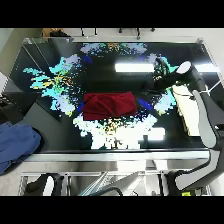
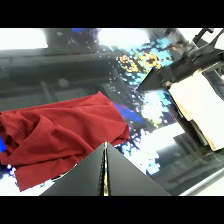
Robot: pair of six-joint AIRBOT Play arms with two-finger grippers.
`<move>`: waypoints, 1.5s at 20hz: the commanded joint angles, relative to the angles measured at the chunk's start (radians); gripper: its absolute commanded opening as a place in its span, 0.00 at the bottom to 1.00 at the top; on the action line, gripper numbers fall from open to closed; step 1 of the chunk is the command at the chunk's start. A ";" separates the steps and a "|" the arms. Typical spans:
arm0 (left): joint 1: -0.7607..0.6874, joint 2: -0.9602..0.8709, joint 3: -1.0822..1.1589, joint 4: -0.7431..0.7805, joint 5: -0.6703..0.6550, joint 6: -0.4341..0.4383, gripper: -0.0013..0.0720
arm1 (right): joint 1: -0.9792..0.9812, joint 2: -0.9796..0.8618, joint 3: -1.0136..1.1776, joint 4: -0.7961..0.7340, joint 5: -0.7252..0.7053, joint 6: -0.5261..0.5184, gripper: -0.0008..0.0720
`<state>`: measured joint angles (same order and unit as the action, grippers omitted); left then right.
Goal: Fold the shirts.
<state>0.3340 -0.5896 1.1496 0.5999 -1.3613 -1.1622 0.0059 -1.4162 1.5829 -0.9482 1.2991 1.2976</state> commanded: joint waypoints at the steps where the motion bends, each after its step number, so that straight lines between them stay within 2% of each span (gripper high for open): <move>1: 0.001 0.024 -0.003 -0.001 0.001 -0.006 0.03 | -0.016 -0.113 -0.031 0.111 0.012 -0.044 0.97; 4: 0.001 0.023 -0.003 -0.001 0.008 -0.011 0.03 | -0.003 -0.181 -0.031 0.226 -0.013 -0.099 0.97; 9: 0.001 0.023 -0.003 -0.002 0.027 -0.033 0.03 | 0.065 -0.239 -0.030 0.242 -0.071 -0.144 0.97; 12: 0.001 0.024 -0.003 -0.001 0.026 -0.034 0.03 | 0.093 -0.254 -0.030 0.332 -0.088 -0.200 0.93; 14: 0.001 0.024 -0.003 -0.001 0.026 -0.034 0.03 | 0.095 -0.251 -0.026 0.442 -0.066 -0.270 0.36; 15: 0.001 0.024 -0.003 0.000 0.026 -0.034 0.03 | 0.093 -0.246 -0.013 0.513 -0.023 -0.300 0.19; 17: 0.001 0.024 -0.003 0.000 0.026 -0.034 0.03 | 0.090 -0.200 0.034 0.576 0.031 -0.311 0.04; 20: 0.001 0.023 -0.003 0.001 0.026 -0.033 0.03 | 0.053 -0.065 0.164 0.571 0.012 -0.304 0.04; 23: 0.001 0.023 -0.003 0.001 0.027 -0.033 0.03 | -0.084 0.028 0.330 0.546 -0.069 -0.214 0.04; 26: 0.001 0.023 -0.003 0.001 0.030 -0.033 0.03 | -0.258 0.032 0.426 0.533 -0.137 -0.144 0.04; 30: 0.001 0.023 -0.003 0.001 0.037 -0.032 0.03 | -0.460 0.019 0.427 0.533 -0.267 -0.119 0.04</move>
<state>0.3344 -0.5667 1.1465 0.6003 -1.3300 -1.1954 -0.3195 -1.3972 1.9839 -0.4137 1.1263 1.1389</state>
